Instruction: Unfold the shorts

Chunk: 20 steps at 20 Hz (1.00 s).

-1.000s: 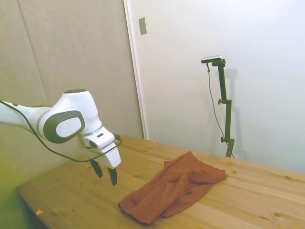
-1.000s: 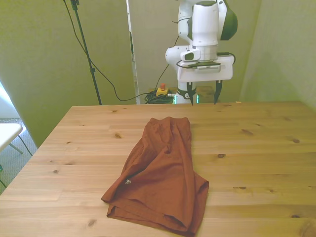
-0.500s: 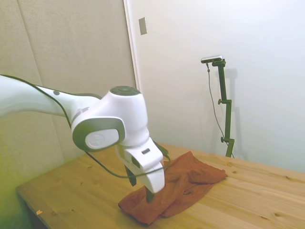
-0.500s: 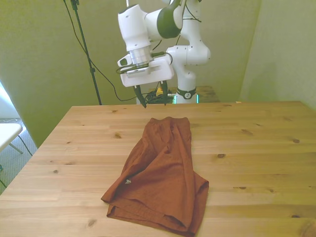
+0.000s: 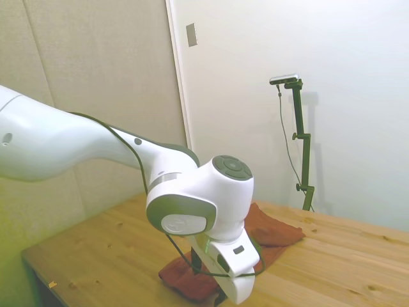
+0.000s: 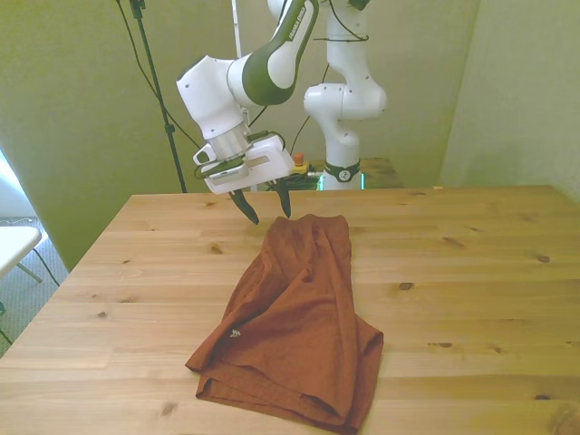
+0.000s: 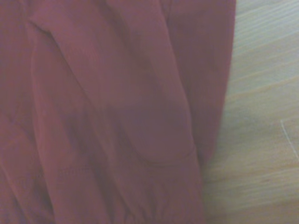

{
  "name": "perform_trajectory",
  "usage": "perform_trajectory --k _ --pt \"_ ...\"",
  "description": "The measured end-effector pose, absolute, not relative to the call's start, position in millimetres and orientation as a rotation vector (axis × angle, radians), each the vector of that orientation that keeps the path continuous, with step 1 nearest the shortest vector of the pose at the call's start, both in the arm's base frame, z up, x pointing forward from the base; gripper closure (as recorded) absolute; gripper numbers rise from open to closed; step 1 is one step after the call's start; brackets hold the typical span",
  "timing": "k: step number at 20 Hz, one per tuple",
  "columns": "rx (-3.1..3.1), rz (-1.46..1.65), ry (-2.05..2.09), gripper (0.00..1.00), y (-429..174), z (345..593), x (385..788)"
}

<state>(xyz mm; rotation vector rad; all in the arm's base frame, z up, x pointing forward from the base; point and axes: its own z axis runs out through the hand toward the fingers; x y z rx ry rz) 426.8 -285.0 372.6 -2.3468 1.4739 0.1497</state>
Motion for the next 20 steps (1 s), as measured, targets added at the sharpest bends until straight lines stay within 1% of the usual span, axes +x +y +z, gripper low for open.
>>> perform_trajectory --k 3,11,20 --pt "-2.331 0.202 1.395 1.00 -279.9 364.3 429.3" --pt "-2.345 0.208 1.310 1.00 -275.9 363.2 435.0" --pt "-2.356 0.239 1.239 1.00 -265.9 350.8 443.6"
